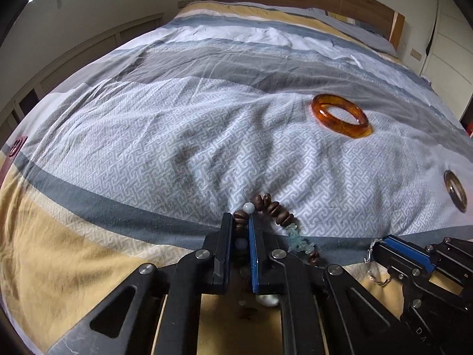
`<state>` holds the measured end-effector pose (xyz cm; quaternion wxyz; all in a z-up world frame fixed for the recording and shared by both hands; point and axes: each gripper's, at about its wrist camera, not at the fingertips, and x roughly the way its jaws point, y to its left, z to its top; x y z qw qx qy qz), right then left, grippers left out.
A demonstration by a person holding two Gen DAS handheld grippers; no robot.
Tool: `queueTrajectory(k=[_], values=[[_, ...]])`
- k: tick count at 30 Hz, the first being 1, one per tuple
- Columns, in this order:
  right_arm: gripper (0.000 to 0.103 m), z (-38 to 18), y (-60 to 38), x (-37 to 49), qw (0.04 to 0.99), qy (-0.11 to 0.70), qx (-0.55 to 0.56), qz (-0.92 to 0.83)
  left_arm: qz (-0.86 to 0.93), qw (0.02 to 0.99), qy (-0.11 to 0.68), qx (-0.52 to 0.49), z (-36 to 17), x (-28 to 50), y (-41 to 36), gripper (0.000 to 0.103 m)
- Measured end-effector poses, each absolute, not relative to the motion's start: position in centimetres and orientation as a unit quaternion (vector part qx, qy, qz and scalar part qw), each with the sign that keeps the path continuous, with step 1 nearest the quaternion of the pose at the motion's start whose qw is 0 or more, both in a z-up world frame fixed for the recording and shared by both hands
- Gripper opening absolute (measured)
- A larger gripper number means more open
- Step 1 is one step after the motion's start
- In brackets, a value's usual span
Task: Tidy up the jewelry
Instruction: 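Grasp the beaded bracelet with the left tool while the right tool grasps the twisted silver ring, then carry the bracelet and twisted ring over the red box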
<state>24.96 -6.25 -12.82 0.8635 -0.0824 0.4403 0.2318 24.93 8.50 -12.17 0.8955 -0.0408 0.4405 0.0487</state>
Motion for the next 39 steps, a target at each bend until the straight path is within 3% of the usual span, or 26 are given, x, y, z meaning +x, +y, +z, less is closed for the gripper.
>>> queueTrajectory(k=[9,24,39], values=[[0.004,-9.1,-7.7,21.7,0.873,0.411,-0.054,0.256,0.049,0.907,0.415,-0.051,-9.6,22.6,8.3,0.010],[0.004,-1.1,-12.6,14.7,0.904,0.356,-0.024,0.234,0.026,0.932,0.361,-0.036,-1.0,16.5,5.0,0.010],[0.004,4.5,-23.5,6.1,0.940,0.301,0.013,0.162,-0.062,0.945,0.320,0.009,5.7,9.9,-5.5,0.010]])
